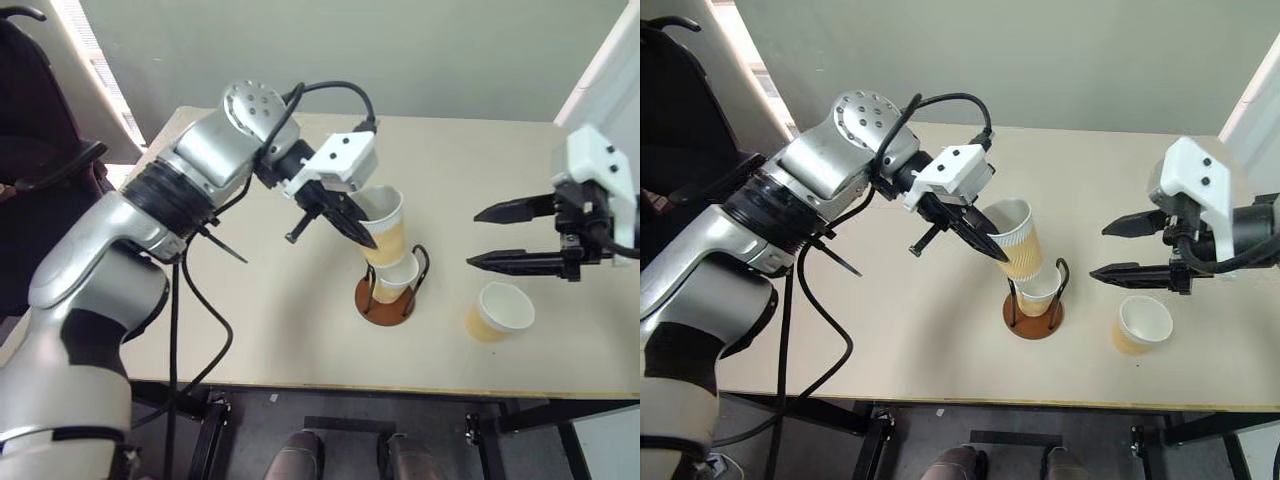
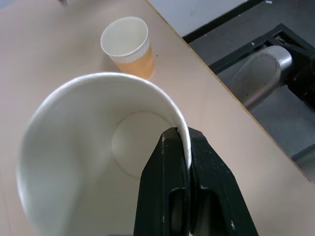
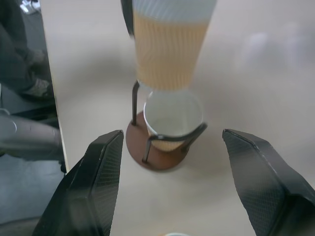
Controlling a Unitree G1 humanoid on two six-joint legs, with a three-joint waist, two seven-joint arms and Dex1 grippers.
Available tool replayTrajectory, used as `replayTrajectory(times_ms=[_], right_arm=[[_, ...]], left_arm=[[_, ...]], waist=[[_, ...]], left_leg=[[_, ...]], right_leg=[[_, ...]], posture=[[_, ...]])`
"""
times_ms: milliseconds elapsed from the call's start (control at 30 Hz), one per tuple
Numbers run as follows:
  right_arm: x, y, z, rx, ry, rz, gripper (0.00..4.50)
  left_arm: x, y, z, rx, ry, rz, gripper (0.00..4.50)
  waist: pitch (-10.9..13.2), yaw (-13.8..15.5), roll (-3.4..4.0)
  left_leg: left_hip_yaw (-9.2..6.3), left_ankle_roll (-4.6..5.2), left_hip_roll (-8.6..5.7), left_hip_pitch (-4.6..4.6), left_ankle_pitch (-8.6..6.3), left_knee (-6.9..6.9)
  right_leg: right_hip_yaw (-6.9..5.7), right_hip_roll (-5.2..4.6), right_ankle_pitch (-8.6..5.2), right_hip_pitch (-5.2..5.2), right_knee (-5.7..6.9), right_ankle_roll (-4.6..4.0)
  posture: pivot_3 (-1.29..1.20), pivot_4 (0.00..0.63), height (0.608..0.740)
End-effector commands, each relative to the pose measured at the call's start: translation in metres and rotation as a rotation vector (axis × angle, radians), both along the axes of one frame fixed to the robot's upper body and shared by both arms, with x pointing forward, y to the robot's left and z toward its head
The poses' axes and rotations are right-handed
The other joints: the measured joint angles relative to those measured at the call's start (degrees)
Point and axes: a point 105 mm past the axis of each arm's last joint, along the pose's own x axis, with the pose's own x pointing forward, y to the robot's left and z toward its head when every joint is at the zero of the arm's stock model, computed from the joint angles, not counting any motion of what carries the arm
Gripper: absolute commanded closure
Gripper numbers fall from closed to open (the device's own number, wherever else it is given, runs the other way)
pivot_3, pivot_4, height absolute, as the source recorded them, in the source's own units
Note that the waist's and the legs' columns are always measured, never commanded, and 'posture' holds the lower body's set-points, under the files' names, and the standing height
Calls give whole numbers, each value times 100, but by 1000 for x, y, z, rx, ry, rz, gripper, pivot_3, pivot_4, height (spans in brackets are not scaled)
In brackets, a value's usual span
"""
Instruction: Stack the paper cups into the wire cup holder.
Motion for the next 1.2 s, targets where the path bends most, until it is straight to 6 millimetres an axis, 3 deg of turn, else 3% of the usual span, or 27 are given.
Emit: replayTrajectory(times_ms=[33, 167, 533, 800, 900, 1200], right_arm=[[-10, 1, 17, -4, -76, -8, 1175], [-14, 1, 15, -5, -69, -28, 1175], [-16, 1, 10, 3, -62, -46, 1175], [-18, -4, 7, -7, -48, -61, 1175], [-18, -6, 5, -22, -38, -71, 1175], [-24, -10, -10, -30, 18, -113, 1175]], left_arm=[[-5, -5, 11, 7, -37, -70, 4464], [-7, -15, 9, -2, -27, -103, 4464], [2, -17, -17, 98, -119, -150, 4464], [6, -26, -23, 104, -177, -188, 4464], [5, -31, -21, 92, -183, -199, 3874], [0, -34, -8, 43, -191, -207, 920]], waist=[[-1, 7, -1], [0, 19, 1], [0, 65, 1], [-1, 74, 0], [-1, 74, 0], [-1, 77, 1]], left_leg=[[2, 4, -3, -2, -7, 6], [1, 18, -7, -24, -29, 41], [23, 40, -39, -29, -38, 50], [29, 47, -39, -29, -39, 63], [29, 48, -39, -30, -39, 65], [34, 52, -39, -31, -42, 74]], right_leg=[[-2, 1, -2, 0, -2, 5], [-1, -7, -11, -2, -3, 23], [-3, -40, -21, 0, -2, 60], [1, -42, -18, 1, 3, 67], [0, -42, -18, 2, 4, 68], [2, -42, -18, 3, 5, 72]], posture=[[0, 150, 740], [0, 150, 740], [0, 150, 740], [0, 150, 740], [0, 150, 740], [0, 150, 740]])
